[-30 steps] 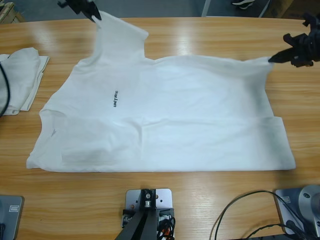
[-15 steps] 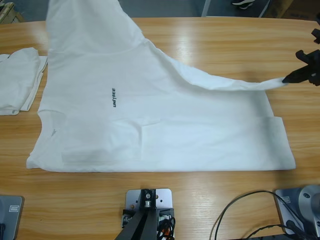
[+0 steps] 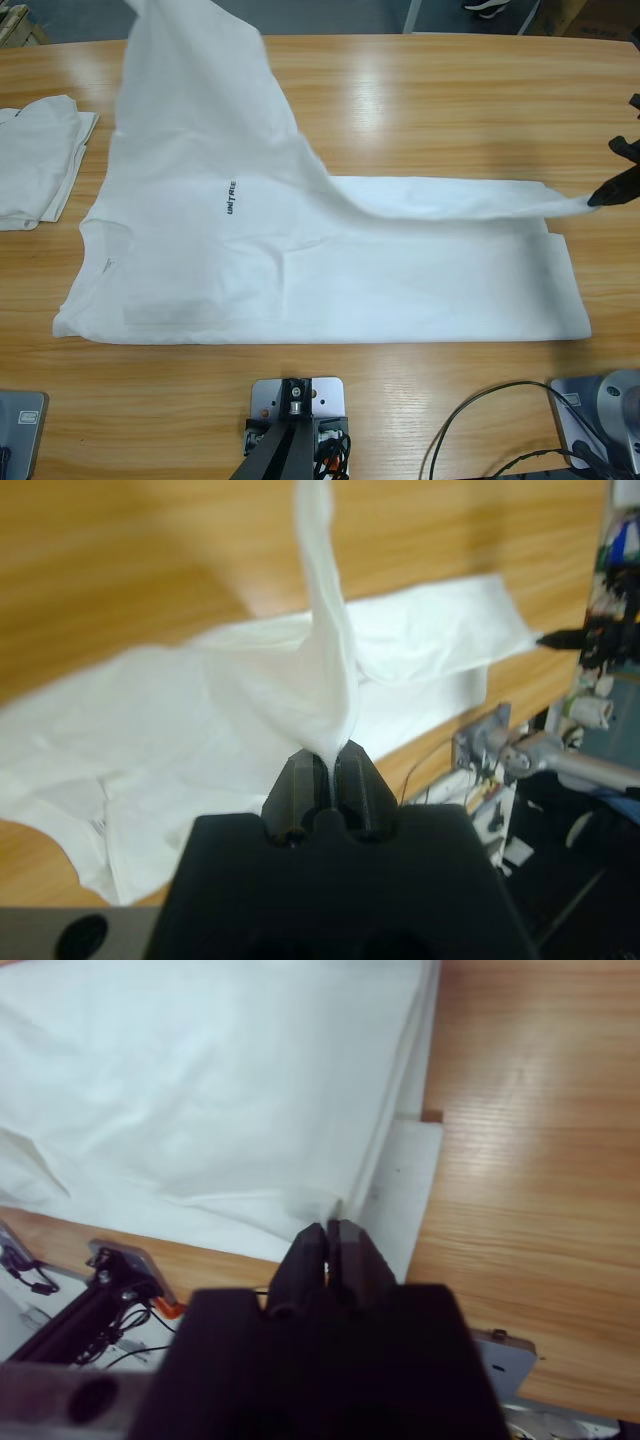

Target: Fold clothes

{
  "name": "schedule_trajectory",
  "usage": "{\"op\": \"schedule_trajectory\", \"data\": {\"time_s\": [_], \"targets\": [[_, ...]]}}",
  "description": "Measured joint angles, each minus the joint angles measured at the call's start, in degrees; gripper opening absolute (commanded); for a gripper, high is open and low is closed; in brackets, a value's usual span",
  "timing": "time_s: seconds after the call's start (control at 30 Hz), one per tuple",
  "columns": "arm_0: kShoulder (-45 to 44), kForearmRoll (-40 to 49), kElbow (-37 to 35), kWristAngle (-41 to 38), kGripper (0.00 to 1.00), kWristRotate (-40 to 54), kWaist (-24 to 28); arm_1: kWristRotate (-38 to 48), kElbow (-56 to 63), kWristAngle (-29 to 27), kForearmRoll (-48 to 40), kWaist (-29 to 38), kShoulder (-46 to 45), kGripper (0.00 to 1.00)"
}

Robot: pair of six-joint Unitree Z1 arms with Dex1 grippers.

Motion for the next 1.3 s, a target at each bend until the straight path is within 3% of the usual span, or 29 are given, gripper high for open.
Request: {"op": "schedule_trajectory", "data": {"time_s": [0.13,0.63,0.87,1.3], "targets": [[0.0,0.1,6.6,-0.4,0.000,0.7,-0.1,-0.9,0.0,-1.5,0.6,-0.6,0.9,0.000],[-4.0,0.1,20.3,-3.3,0.000,2.1,-0.1,-1.6,0.6,-1.9,1.6,-1.2,3.8,0.000],[-9.4,0.1,22.6,-5.7,0.000,2.1,-0.1,-1.6,0.6,-1.8,1.8,-1.2,4.3,0.000],[-11.4,0.1,27.5,-10.7,0.000,2.1,0.3,-2.1,1.0,-0.4,3.3,-1.2,6.3,0.000]]}}
